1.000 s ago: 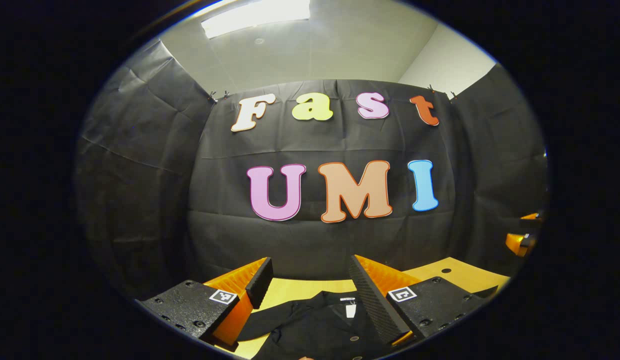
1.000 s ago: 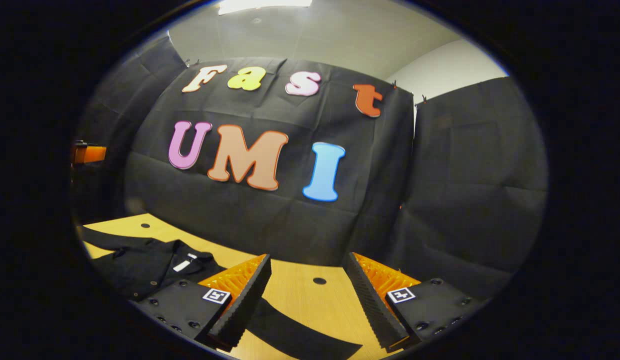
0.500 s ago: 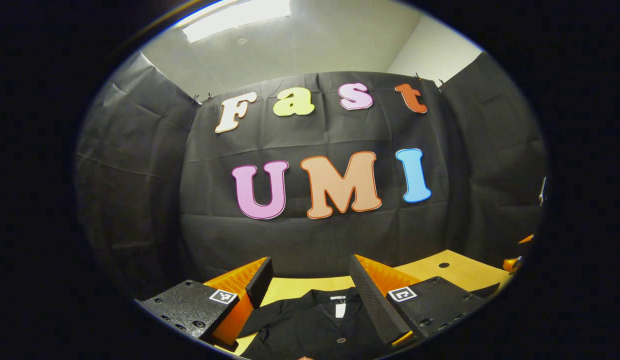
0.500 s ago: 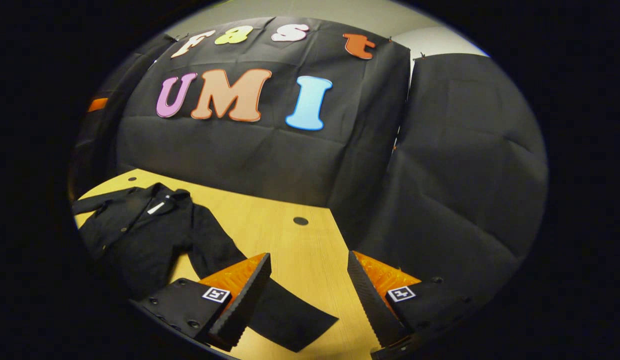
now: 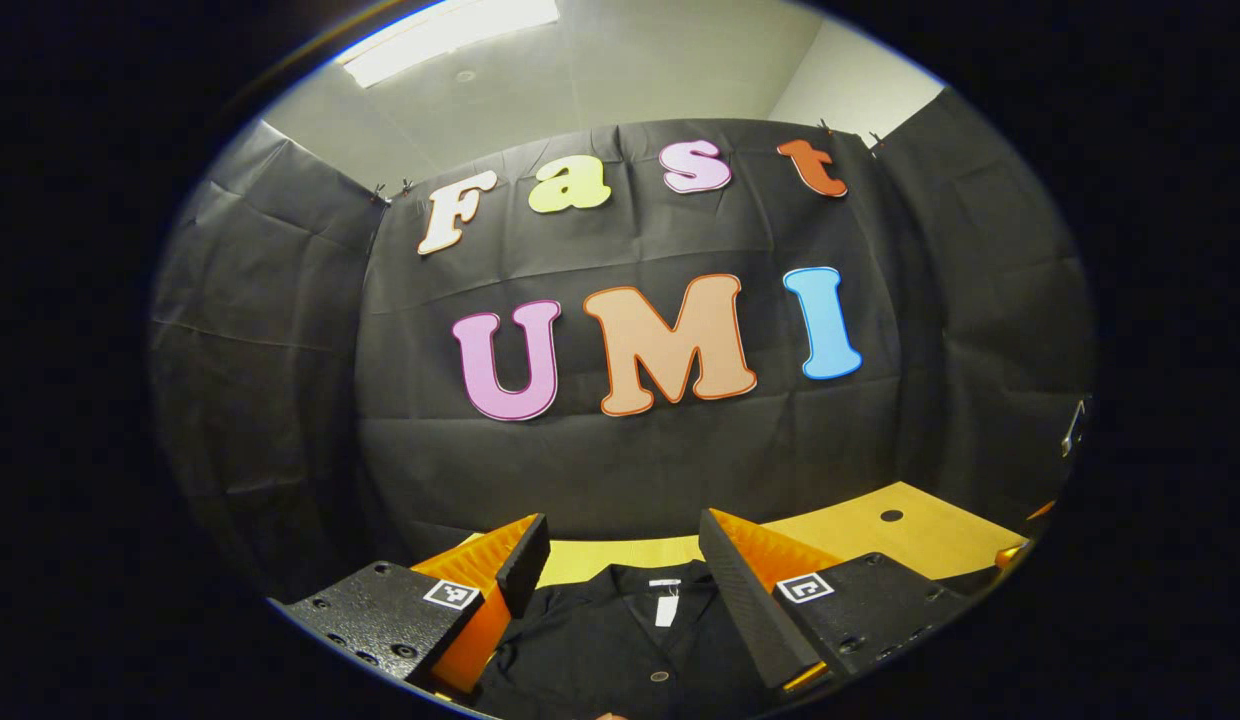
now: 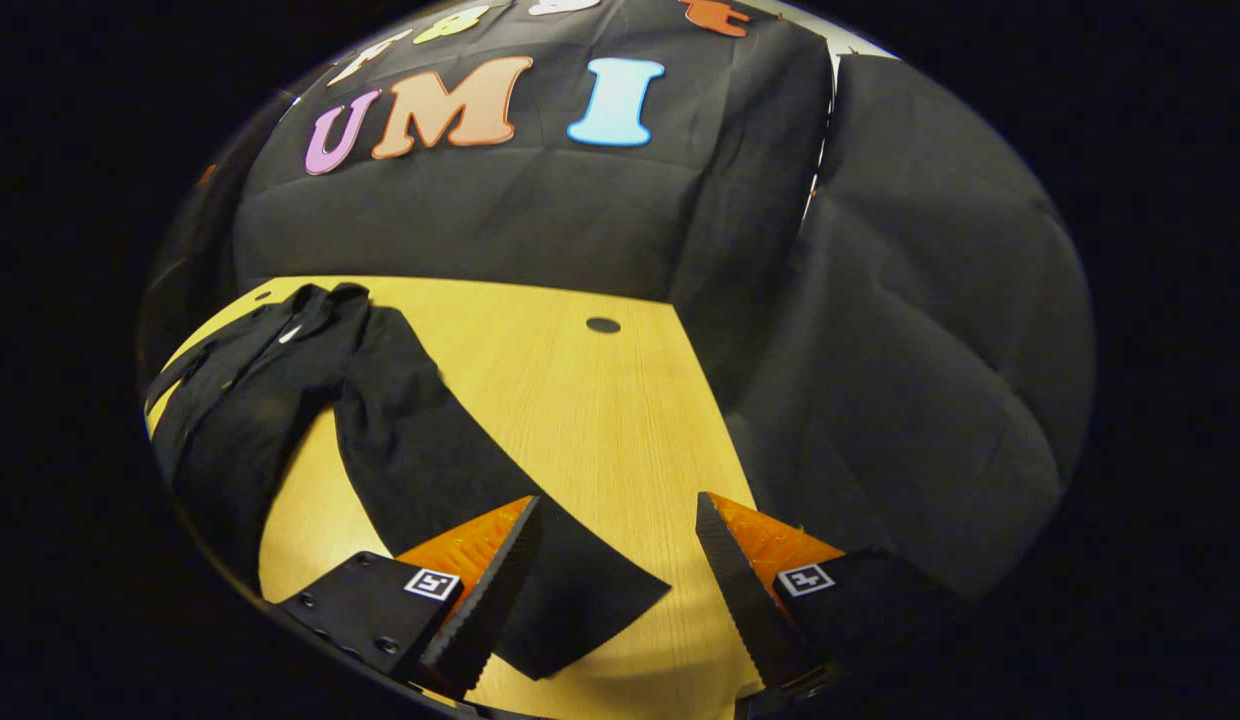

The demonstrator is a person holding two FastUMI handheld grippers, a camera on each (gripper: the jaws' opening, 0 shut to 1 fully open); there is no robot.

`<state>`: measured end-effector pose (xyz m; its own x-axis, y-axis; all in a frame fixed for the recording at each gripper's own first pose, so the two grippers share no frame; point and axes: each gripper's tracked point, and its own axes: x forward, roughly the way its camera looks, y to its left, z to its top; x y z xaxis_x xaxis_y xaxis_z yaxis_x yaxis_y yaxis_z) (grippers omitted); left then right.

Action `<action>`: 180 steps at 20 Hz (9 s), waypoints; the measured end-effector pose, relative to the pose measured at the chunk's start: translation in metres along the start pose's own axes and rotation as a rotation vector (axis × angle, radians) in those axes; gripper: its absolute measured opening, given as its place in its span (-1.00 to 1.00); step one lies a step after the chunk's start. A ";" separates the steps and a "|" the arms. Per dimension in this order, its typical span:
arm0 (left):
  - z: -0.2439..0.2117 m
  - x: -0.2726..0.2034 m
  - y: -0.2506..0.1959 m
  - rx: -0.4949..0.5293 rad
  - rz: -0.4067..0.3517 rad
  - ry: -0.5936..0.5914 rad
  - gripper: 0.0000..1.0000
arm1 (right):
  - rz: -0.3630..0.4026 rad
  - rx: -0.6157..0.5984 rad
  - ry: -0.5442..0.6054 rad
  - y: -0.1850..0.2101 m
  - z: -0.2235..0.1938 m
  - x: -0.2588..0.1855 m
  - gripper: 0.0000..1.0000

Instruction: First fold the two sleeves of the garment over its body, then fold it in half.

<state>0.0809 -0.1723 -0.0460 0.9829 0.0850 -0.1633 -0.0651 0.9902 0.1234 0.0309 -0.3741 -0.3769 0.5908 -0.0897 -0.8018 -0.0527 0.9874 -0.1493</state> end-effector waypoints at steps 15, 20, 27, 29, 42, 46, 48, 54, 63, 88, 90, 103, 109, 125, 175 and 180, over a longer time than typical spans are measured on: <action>-0.004 0.016 -0.043 0.033 -0.007 0.021 0.84 | 0.126 0.139 0.202 -0.008 -0.062 0.027 0.95; 0.000 0.015 -0.042 0.038 -0.003 0.008 0.84 | 0.165 0.168 0.213 0.021 -0.060 0.022 -0.33; 0.006 0.002 0.012 0.031 0.071 -0.028 0.83 | 0.195 0.298 0.143 0.059 -0.010 -0.003 -0.95; 0.001 0.002 0.025 0.014 0.072 -0.044 0.82 | 0.197 0.316 0.053 0.075 0.031 -0.016 -0.95; -0.020 0.000 0.188 -0.054 0.108 -0.050 0.94 | 0.313 0.203 -0.110 0.271 0.164 -0.081 -0.95; -0.034 0.001 0.239 -0.067 0.102 -0.052 0.94 | 0.296 0.174 -0.148 0.320 0.185 -0.089 -0.95; -0.041 0.003 0.261 -0.053 0.084 -0.041 0.94 | 0.288 0.178 -0.160 0.344 0.191 -0.093 -0.95; -0.047 0.003 0.305 -0.046 0.089 -0.049 0.94 | 0.356 0.130 -0.190 0.428 0.220 -0.108 -0.96; -0.077 -0.016 0.365 -0.057 0.195 0.009 0.84 | 0.484 0.045 -0.127 0.533 0.234 -0.080 -0.95; -0.173 -0.034 0.462 -0.066 0.371 0.194 0.84 | 0.531 -0.158 -0.035 0.688 0.198 -0.004 0.37; -0.177 -0.032 0.461 -0.067 0.353 0.197 0.84 | 0.500 -0.177 -0.124 0.675 0.219 -0.017 0.96; -0.298 -0.035 0.428 -0.182 0.155 0.512 0.85 | 0.425 -0.172 -0.251 0.576 0.221 -0.101 0.96; -0.373 -0.067 0.421 -0.188 0.164 0.700 0.88 | 0.391 -0.123 -0.209 0.557 0.201 -0.103 0.94; -0.400 -0.078 0.383 -0.119 0.082 0.810 -1.00 | 0.410 -0.101 -0.229 0.538 0.206 -0.126 0.94; -0.226 0.082 -0.096 -0.060 -0.611 0.593 -1.00 | 0.144 0.220 -0.173 0.193 0.105 -0.114 0.95; -0.258 0.084 -0.124 -0.018 -0.605 0.658 -1.00 | 0.100 0.236 -0.133 0.167 0.088 -0.118 0.96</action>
<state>0.1268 -0.2596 -0.3274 0.5529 -0.4117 -0.7245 0.4245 0.8873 -0.1802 0.0227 -0.1875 -0.2563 0.6932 0.0120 -0.7207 0.0634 0.9950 0.0775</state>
